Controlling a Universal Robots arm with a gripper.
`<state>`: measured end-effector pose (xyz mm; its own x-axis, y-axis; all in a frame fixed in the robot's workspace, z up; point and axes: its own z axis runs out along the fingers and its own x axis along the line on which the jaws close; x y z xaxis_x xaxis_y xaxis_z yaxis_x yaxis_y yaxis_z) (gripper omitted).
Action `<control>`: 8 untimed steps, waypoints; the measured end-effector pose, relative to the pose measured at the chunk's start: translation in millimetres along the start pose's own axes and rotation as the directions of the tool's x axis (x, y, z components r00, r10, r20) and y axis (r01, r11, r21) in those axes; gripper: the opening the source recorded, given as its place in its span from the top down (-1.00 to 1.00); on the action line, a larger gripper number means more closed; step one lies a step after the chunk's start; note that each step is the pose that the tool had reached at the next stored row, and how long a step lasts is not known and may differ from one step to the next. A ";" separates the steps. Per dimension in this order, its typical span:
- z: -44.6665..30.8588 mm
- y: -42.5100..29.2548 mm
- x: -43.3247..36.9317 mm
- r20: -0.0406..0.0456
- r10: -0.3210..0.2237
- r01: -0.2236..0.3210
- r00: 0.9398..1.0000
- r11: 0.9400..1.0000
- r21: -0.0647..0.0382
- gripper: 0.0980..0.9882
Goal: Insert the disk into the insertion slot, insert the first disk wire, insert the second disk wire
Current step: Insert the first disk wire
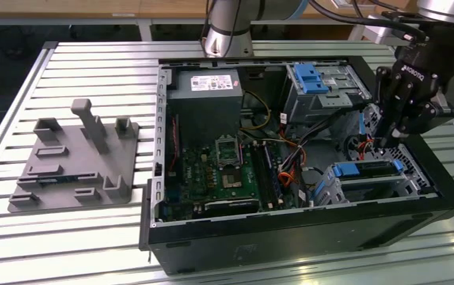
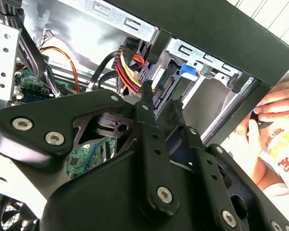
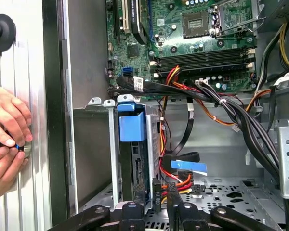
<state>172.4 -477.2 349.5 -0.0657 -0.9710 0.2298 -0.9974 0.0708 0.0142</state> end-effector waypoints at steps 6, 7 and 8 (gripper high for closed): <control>2.1 -0.1 1.2 0.002 0.000 0.000 1.000 1.000 0.000 0.49; 2.2 -0.1 1.2 0.002 0.000 0.000 1.000 1.000 0.000 0.49; 2.5 -0.2 1.1 0.002 0.000 0.000 1.000 1.000 0.000 0.52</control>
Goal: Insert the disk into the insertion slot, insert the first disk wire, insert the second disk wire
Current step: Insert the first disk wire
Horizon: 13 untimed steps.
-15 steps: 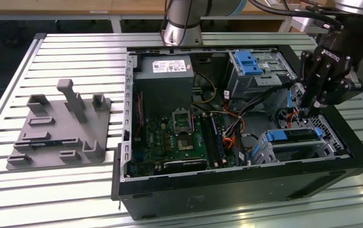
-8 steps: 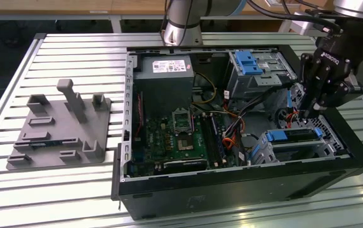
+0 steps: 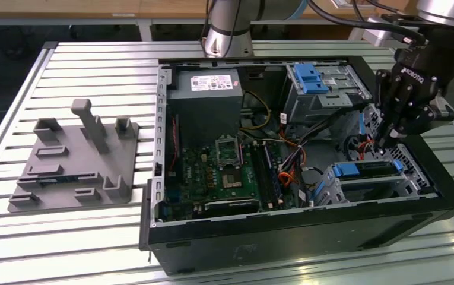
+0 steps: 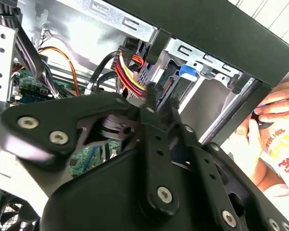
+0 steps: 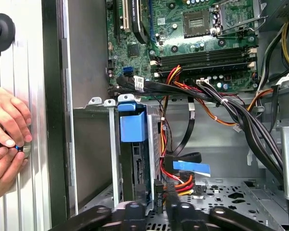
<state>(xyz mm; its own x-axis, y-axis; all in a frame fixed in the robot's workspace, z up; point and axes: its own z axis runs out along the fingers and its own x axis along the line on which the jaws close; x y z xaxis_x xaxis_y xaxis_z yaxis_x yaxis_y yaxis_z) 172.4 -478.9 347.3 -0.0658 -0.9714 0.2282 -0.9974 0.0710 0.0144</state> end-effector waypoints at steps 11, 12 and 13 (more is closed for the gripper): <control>2.5 -0.2 -0.6 0.000 0.000 0.000 1.000 1.000 -0.004 0.85; 2.5 -0.4 -0.6 0.000 -0.001 0.001 1.000 1.000 -0.007 0.85; 2.4 -0.5 -0.6 -0.002 -0.002 0.002 1.000 1.000 -0.012 0.85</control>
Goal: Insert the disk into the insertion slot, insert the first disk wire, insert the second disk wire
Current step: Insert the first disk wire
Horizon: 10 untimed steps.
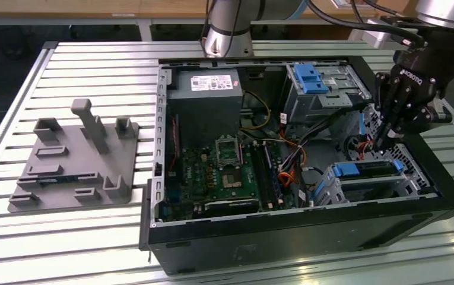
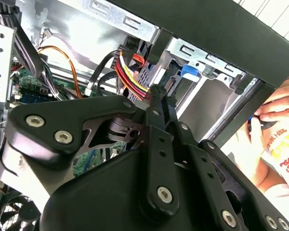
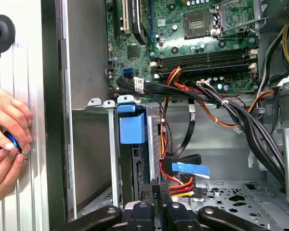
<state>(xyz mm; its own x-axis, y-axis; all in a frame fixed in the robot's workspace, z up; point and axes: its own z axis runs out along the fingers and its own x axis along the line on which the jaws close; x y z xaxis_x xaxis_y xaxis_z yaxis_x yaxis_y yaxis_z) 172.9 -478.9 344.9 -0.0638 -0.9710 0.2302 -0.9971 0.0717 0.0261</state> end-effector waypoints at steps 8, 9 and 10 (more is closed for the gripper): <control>-1.2 -1.1 5.4 0.009 -0.002 0.002 1.000 1.000 -0.007 0.85; -1.5 -1.2 6.8 0.015 -0.002 0.002 1.000 1.000 -0.007 0.85; -1.7 -1.3 8.0 0.024 -0.003 0.003 1.000 1.000 -0.008 0.85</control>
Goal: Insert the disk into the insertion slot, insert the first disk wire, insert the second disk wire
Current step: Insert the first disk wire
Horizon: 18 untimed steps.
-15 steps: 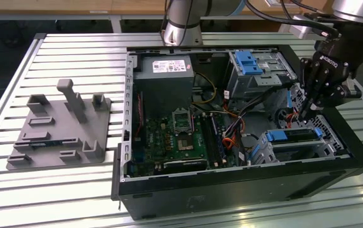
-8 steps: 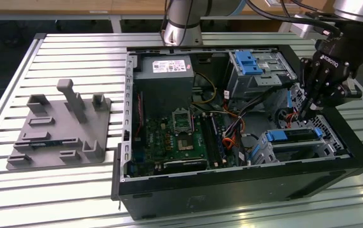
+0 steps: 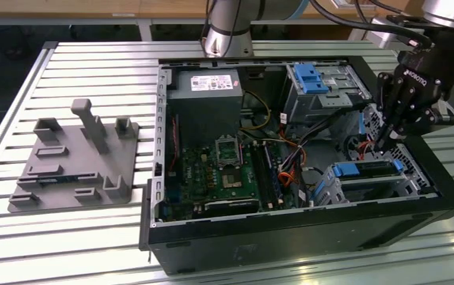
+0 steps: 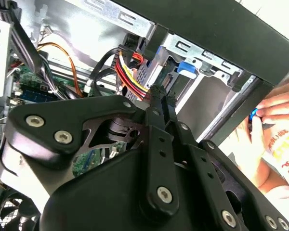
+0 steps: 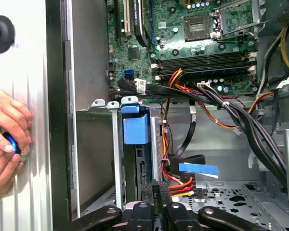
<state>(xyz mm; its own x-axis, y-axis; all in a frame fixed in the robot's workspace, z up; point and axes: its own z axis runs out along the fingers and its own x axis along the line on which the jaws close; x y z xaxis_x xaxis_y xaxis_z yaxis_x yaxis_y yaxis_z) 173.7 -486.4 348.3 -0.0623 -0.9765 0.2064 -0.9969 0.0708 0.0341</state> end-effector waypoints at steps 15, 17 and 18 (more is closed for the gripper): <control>0.5 -1.6 9.8 0.131 -0.045 0.042 0.990 0.999 0.021 0.85; 0.5 -1.6 9.8 0.130 -0.075 0.072 0.989 0.997 0.029 0.85; 0.5 -1.6 10.2 0.129 -0.082 0.079 0.988 0.996 0.031 0.85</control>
<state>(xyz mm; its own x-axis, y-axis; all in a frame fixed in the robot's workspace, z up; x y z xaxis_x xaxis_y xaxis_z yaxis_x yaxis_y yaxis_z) 174.6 -496.6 349.9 0.0141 -0.9971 0.0749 -0.9997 -0.0126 0.0203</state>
